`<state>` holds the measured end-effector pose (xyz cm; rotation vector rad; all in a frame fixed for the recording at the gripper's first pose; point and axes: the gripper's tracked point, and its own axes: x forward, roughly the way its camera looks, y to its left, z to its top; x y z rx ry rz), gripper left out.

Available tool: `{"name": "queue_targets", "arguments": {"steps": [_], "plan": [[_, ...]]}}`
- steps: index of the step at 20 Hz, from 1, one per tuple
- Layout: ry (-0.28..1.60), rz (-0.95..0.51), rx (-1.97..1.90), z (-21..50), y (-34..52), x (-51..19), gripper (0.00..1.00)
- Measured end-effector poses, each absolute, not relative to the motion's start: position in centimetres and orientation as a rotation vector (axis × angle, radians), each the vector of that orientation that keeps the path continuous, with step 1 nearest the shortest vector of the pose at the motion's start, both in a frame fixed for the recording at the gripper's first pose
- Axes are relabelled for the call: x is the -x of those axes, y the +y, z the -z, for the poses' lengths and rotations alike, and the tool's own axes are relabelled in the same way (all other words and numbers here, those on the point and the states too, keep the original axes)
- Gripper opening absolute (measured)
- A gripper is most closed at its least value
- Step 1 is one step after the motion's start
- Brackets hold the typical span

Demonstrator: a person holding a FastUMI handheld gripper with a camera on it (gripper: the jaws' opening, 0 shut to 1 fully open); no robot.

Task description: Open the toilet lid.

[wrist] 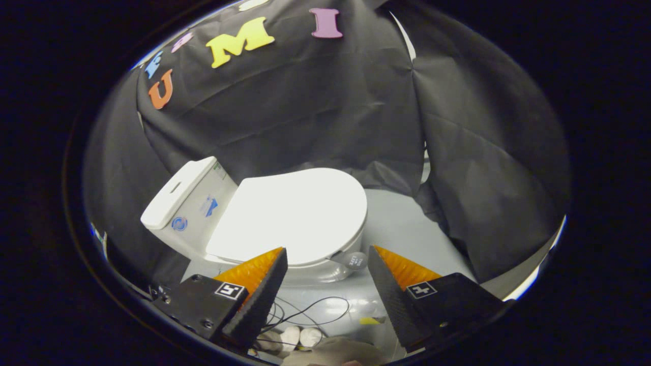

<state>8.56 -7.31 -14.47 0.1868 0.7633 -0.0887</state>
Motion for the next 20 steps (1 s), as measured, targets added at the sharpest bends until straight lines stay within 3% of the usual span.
{"name": "queue_targets", "arguments": {"steps": [14,20], "plan": [[1.011,0.160,-0.450,22.5,-10.6,-11.8,0.95],[1.041,0.200,-0.567,25.5,-11.2,-11.7,0.83]]}}
